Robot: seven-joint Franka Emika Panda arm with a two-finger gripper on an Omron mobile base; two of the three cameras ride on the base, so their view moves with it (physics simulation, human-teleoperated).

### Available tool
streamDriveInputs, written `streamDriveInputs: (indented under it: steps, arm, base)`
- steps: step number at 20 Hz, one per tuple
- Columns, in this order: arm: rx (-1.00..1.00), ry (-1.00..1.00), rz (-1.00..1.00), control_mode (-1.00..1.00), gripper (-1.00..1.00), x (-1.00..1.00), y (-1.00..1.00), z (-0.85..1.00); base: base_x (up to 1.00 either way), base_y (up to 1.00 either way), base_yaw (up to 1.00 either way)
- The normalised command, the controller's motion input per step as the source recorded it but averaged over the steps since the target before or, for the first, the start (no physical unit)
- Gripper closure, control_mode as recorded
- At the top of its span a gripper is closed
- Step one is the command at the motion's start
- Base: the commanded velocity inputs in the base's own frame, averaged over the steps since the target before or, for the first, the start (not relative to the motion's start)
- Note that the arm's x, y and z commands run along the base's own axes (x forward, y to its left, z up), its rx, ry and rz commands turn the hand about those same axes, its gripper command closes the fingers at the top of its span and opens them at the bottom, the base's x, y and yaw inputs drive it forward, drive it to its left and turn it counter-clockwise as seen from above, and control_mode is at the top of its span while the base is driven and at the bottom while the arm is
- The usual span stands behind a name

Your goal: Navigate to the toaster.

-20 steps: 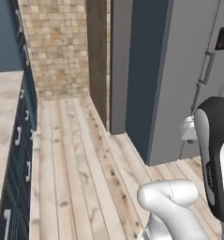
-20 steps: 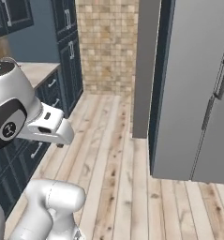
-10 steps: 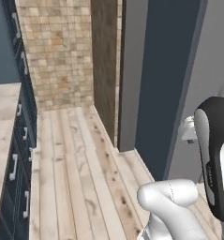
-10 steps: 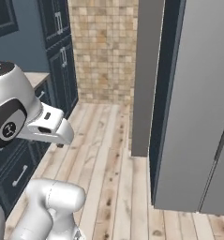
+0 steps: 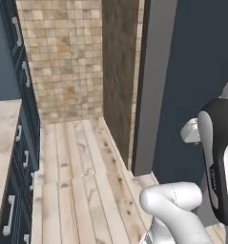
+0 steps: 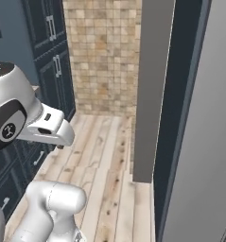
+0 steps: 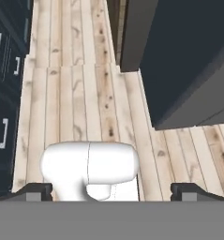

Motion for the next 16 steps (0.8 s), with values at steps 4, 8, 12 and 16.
streamDriveInputs:
  steps: [4,8,12,16]
  arm:
    - [0.00,0.00,0.00,1.00,-1.00,0.00,0.00,0.00]
    - [0.00,0.00,0.00,1.00,-1.00,0.00,0.00,0.00]
    - [0.00,0.00,0.00,1.00,-1.00,0.00,0.00,0.00]
    - [0.00,0.00,0.00,1.00,-1.00,0.00,0.00,0.00]
  base:
    - [1.00,0.01,0.15]
    - [1.00,0.04,0.18]
    - [1.00,0.01,0.31]
    - [0.97,0.00,0.56]
